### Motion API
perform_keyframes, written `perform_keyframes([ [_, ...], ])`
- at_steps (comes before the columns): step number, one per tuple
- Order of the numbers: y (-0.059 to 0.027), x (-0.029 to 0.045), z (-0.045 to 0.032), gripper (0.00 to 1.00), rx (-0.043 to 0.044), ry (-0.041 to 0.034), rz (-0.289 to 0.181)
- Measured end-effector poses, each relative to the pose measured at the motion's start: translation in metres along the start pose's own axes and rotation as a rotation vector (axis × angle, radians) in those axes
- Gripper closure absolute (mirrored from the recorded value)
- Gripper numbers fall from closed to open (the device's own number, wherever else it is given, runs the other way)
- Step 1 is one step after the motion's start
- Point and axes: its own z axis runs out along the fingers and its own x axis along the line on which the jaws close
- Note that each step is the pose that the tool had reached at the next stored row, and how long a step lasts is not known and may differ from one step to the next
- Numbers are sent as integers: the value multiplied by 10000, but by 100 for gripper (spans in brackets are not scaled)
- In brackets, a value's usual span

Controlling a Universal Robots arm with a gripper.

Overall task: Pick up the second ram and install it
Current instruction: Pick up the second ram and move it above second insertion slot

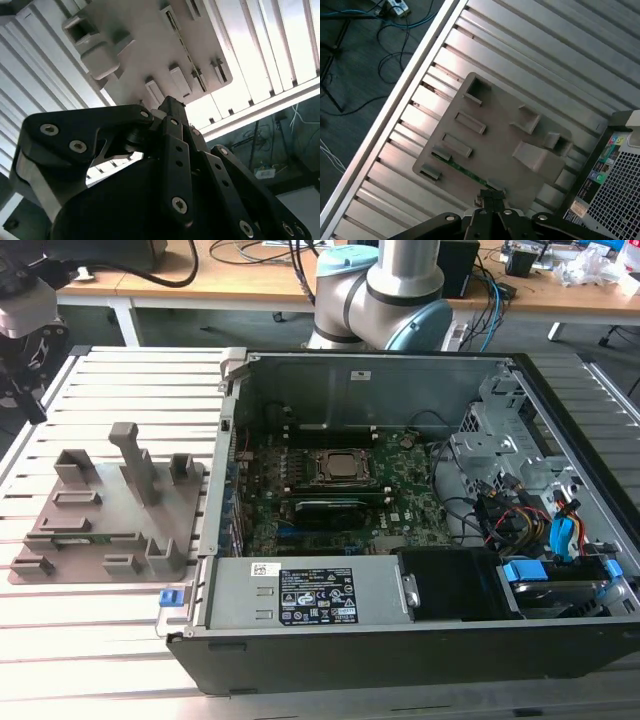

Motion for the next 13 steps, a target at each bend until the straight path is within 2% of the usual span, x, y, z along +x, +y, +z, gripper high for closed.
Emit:
perform_keyframes([
  [4, 0, 0, 0, 89, -16, -2, -1020],
  [5, 0, 0, 0, 89, -23, -3, -1404],
  [7, 0, 0, 0, 89, -29, -4, -1820],
  [13, 0, 0, 0, 89, -63, -7, -3971],
])
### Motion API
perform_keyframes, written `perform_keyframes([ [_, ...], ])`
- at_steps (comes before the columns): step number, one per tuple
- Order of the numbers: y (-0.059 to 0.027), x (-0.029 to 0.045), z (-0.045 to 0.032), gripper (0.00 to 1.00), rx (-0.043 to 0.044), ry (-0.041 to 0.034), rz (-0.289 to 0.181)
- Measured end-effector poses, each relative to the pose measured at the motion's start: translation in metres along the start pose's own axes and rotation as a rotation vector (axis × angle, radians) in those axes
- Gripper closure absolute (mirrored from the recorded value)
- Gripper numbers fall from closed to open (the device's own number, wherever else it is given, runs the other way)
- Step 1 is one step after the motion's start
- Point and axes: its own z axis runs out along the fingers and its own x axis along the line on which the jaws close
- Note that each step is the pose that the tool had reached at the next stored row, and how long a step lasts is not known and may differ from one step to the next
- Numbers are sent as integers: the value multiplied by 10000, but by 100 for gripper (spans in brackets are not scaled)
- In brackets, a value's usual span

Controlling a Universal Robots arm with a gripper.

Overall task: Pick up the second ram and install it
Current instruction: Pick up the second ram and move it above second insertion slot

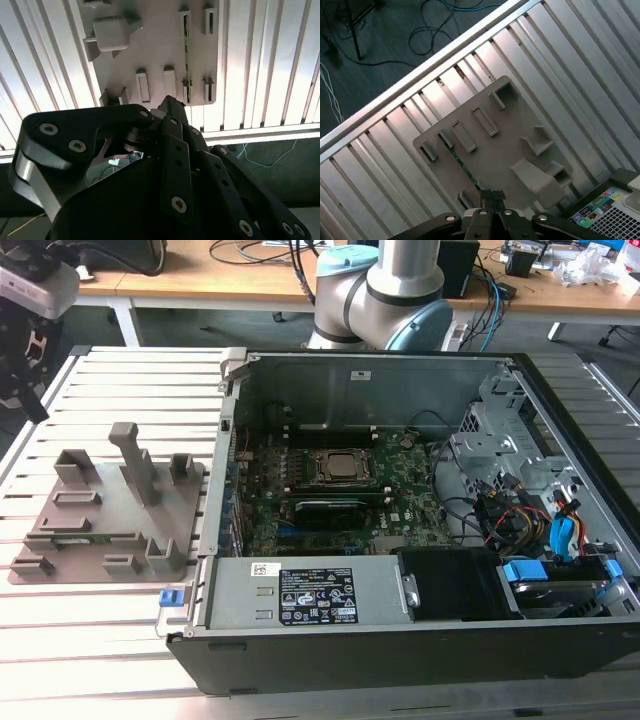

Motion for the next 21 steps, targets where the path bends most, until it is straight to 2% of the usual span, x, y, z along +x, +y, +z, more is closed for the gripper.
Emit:
perform_keyframes([
  [3, 0, 0, 0, 89, -19, -2, -1222],
  [7, 0, 0, 0, 89, -39, -4, -2436],
  [8, 0, 0, 0, 89, -46, -5, -2895],
  [11, 0, 0, 0, 89, -57, -6, -3647],
  [15, 0, 0, 0, 89, -79, -9, -5019],
  [16, 0, 0, 0, 89, -87, -10, -5550],
  [19, 0, 0, 0, 89, -102, -11, -6422],
  [21, 0, 0, 0, 89, -108, -12, -6841],
])
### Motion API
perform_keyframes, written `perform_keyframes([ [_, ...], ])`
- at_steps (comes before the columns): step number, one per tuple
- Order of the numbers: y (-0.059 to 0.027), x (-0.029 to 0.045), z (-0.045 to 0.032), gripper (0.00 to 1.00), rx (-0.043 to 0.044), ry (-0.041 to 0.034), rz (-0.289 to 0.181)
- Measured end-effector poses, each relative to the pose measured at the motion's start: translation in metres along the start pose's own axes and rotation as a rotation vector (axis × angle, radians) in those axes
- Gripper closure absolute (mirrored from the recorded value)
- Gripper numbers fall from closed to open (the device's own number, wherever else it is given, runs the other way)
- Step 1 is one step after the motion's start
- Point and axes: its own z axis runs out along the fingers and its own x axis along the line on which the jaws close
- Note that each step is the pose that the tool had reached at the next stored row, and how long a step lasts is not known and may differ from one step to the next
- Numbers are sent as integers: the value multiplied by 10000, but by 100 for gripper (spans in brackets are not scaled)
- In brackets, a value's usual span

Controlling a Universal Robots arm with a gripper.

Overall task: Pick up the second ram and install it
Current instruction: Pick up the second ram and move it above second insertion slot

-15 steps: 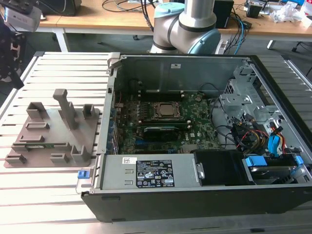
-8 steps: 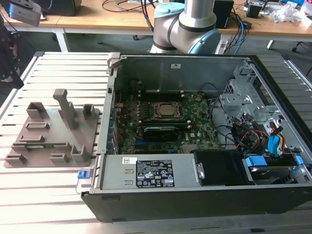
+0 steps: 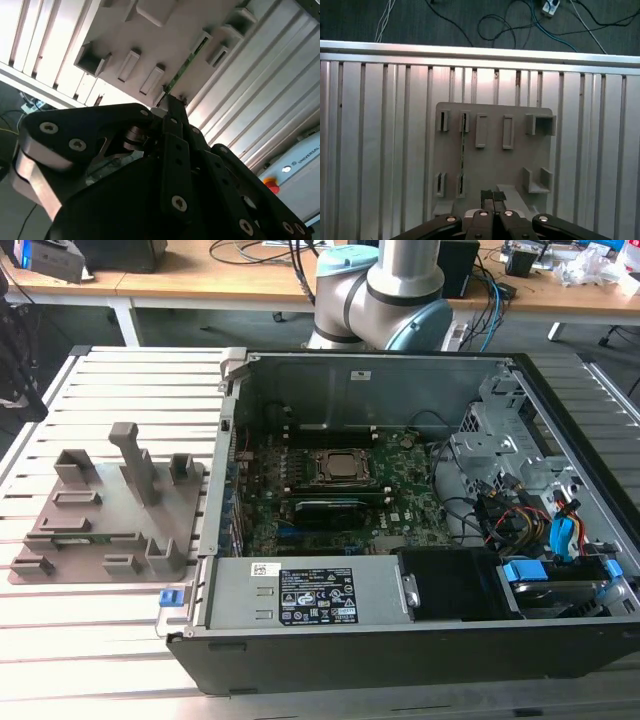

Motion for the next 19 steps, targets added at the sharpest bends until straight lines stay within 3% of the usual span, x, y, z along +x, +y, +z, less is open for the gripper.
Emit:
perform_keyframes([
  [8, 0, 0, 0, 89, -38, -4, -2416],
  [9, 0, 0, 0, 89, -48, -5, -3081],
  [11, 0, 0, 0, 89, -54, -5, -3438],
  [17, 0, 0, 0, 89, -82, -7, -5143],
  [19, 0, 0, 0, 89, -86, -7, -5413],
])
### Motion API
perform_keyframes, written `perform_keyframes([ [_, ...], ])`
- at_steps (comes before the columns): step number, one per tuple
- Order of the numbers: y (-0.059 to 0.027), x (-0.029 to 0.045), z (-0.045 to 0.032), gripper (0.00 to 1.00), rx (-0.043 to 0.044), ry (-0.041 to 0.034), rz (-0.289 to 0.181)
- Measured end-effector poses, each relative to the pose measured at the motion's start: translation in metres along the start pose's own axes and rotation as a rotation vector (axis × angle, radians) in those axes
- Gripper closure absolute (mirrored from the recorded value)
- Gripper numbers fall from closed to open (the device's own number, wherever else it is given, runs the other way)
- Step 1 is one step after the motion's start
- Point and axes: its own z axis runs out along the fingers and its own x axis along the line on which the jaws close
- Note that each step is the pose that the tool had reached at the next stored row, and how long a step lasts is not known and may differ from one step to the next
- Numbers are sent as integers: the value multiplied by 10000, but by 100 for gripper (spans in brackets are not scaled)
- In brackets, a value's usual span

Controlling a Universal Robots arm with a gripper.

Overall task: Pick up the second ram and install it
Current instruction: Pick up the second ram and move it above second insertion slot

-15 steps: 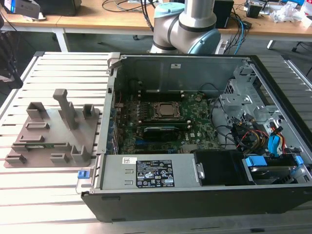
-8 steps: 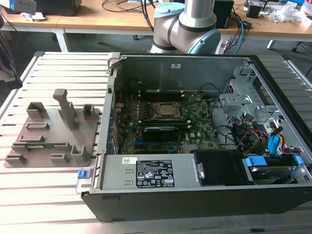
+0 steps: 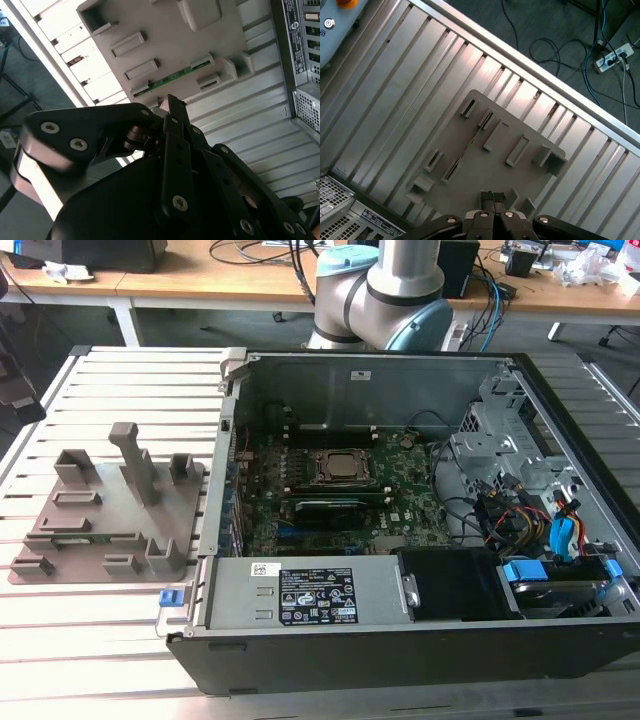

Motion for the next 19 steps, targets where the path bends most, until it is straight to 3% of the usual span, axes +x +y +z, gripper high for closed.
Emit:
perform_keyframes([
  [4, -1, 1, 0, 89, -10, 6, -351],
  [19, 0, 0, 3, 89, 24, 30, 2727],
])
